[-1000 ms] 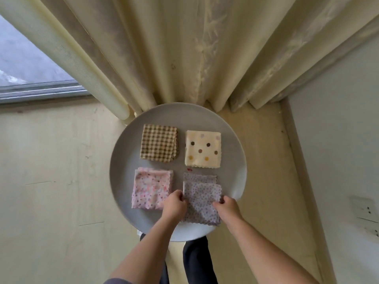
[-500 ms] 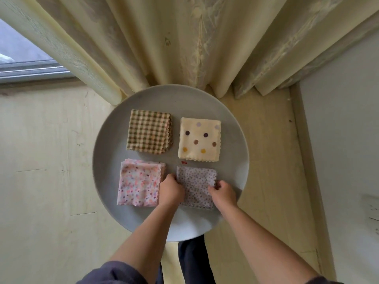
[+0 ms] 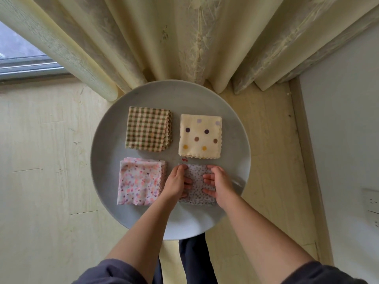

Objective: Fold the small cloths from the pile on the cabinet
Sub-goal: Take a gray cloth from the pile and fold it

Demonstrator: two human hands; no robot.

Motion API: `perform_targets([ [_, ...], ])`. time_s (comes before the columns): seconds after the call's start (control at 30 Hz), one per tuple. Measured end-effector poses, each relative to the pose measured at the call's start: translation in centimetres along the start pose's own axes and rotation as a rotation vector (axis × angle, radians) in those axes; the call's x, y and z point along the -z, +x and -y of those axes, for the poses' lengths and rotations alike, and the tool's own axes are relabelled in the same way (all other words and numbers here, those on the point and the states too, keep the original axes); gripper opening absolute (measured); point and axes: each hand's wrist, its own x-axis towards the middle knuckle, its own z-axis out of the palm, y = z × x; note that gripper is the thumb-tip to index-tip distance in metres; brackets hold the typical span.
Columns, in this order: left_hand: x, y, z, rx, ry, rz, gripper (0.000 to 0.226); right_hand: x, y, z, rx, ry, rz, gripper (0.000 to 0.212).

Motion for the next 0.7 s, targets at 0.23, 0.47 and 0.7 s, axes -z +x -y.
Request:
perform_targets([
  [0.23, 3.5, -6.6, -1.7, -0.012, -0.070, 0.074, 0.036, -0.3, -7.2, 1.9, -0.023, 0.118, 0.030, 0.022],
  [0.47, 13.4, -19.5, -4.1, -0.157, -0.204, 0.160, 0.026, -4.3, -22.9, 3.2, 0.094, 0.305, 0.158, 0.015],
  [0.7, 29.5, -35.8, -1.4, -0.392, -0.235, 0.227, 0.024, -14.3, -40.4, -2.1, 0.285, 0.354, 0.309, 0.018],
])
